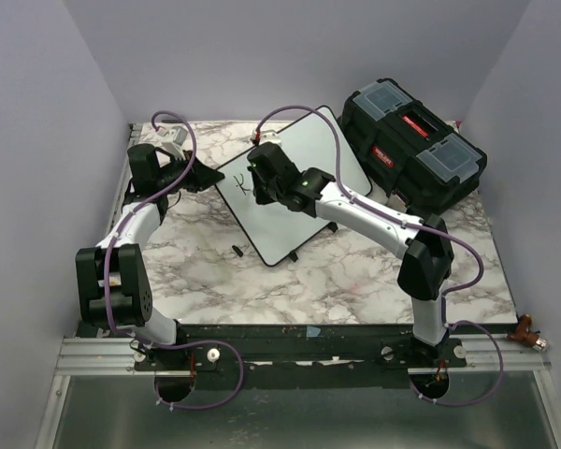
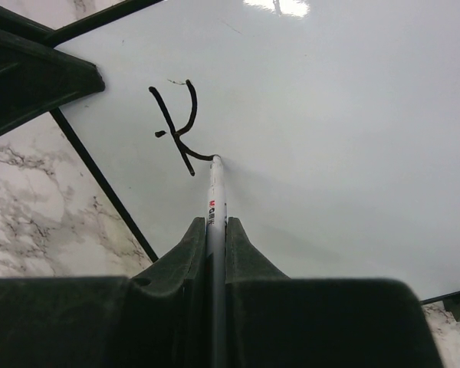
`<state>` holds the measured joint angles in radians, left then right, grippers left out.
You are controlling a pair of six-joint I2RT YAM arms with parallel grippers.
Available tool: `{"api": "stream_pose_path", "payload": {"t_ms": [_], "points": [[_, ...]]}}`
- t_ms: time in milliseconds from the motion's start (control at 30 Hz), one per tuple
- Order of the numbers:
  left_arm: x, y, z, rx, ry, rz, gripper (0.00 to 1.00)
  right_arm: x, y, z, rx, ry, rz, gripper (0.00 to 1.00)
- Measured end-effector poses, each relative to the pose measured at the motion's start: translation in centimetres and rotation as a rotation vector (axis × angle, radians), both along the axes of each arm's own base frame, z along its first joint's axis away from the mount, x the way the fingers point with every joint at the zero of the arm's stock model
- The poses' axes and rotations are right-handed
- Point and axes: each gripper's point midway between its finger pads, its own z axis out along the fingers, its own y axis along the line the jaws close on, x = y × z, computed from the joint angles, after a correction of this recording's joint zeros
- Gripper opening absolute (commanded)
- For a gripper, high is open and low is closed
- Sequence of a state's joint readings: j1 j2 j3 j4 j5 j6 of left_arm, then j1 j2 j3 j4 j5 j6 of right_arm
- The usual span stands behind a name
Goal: Write a sentence on the whiteboard
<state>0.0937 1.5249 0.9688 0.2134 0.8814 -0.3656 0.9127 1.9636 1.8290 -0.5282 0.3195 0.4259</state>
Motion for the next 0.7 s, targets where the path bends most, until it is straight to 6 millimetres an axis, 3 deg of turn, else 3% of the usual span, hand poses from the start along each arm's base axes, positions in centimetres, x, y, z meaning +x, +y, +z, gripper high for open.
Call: {"api": "stream_pose_path", "payload": {"t_ms": [267,567,700], "points": [[0.1,-0.2,0.5,0.003,-0.011,-0.006,0.0,-0.7,-0.9,1.4,0.013,-0.011,-0.001,0.01],[0.1,-0.3,0.7,0.011,-0.009,-0.013,0.0,-2.4,-2.7,9.2,0.163,-0.104,0.008,0.01],[0.1,-0.4,0.8,0.012,-0.008,-0.015,0.0,-2.8,-3.3,10.4,0.196,-0.132,0.009,0.01]]}}
